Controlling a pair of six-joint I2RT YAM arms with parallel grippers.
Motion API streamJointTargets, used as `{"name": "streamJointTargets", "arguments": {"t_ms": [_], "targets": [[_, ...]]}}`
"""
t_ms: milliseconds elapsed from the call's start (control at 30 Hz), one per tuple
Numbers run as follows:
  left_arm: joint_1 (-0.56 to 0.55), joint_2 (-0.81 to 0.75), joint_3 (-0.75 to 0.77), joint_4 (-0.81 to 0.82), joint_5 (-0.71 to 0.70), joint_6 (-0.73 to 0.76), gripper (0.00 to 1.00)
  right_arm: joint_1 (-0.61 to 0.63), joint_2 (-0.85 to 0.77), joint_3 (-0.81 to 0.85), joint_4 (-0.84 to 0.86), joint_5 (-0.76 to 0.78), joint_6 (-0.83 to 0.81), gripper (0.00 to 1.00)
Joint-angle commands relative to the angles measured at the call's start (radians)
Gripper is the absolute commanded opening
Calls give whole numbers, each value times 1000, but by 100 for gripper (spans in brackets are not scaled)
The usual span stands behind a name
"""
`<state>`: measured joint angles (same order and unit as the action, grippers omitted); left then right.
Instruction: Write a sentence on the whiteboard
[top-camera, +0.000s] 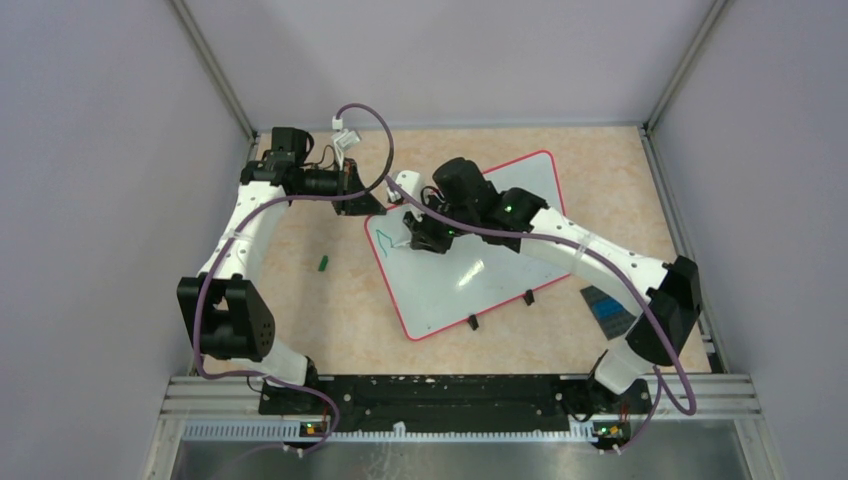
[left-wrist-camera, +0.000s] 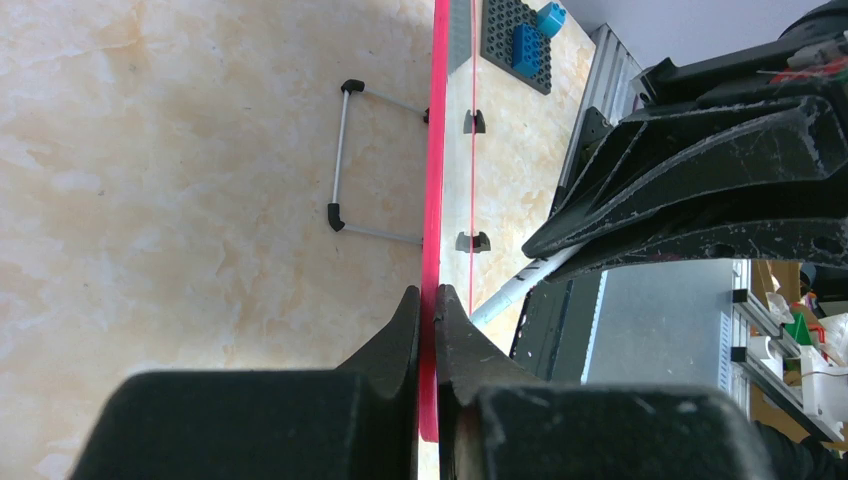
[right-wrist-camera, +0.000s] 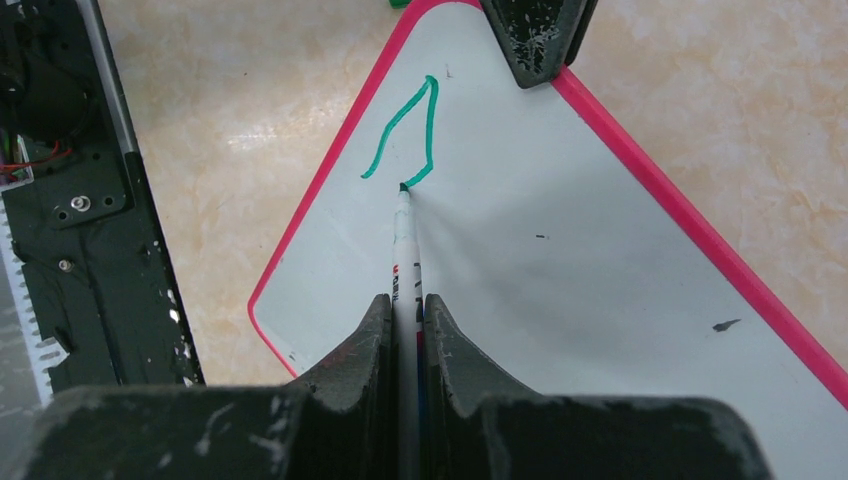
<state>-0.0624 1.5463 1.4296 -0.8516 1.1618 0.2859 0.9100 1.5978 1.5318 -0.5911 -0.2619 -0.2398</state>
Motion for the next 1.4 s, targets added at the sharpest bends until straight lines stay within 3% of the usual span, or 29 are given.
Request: {"name": "streamJointTargets", "arguments": {"t_ms": [0,400,667,1000,1367], "targets": [[-13,-30,-15,-4,19,-17,0,25,-19,-10,15,3,2,0],[-13,-32,-18,-3,12,-15,0,50,27,56,7,-27,7,0],[-13,-28,-16,-3,16,-16,0,49,-37,47,-10,-57,-19,0],[-13,-35,-22,0,15,-16,0,-29,-81,17,-16,-26,-26,0],[-13,-32,-23,6,15,-20,0,-29,-33,87,-7,-37,-21,0]]}}
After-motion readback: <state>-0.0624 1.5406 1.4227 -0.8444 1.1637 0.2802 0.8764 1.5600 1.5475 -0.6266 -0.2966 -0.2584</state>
